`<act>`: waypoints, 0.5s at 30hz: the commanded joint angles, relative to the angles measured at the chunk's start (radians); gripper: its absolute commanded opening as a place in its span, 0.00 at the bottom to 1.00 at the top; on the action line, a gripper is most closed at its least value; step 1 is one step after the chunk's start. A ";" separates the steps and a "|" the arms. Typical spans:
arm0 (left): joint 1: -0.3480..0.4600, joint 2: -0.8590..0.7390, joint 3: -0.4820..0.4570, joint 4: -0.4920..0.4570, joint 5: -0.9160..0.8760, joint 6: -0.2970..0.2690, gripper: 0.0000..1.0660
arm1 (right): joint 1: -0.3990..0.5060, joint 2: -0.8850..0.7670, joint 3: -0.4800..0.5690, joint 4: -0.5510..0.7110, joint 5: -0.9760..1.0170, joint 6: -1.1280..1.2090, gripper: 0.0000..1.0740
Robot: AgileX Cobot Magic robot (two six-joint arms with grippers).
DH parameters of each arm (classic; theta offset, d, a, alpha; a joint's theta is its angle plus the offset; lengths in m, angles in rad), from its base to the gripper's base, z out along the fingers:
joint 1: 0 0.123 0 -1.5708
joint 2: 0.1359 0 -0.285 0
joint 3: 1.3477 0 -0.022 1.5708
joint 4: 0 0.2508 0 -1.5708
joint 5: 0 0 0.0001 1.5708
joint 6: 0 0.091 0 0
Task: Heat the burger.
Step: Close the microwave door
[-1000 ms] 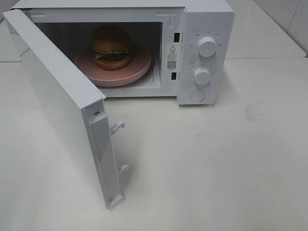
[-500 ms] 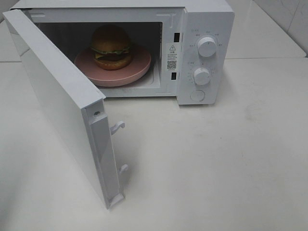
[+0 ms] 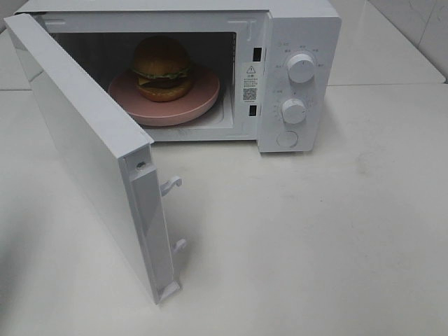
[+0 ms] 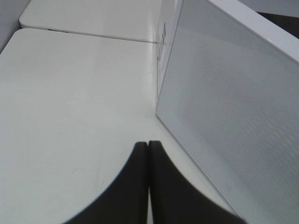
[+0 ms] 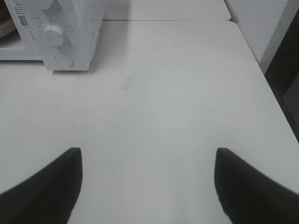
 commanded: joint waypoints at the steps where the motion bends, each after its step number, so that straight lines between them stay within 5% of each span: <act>1: -0.002 0.061 0.072 -0.016 -0.239 0.005 0.00 | -0.007 -0.029 0.007 0.000 -0.003 -0.009 0.71; 8: -0.002 0.153 0.142 0.004 -0.474 0.005 0.00 | -0.007 -0.029 0.007 0.000 -0.003 -0.009 0.71; 15: -0.002 0.317 0.213 0.145 -0.813 -0.004 0.00 | -0.007 -0.029 0.007 0.000 -0.003 -0.009 0.71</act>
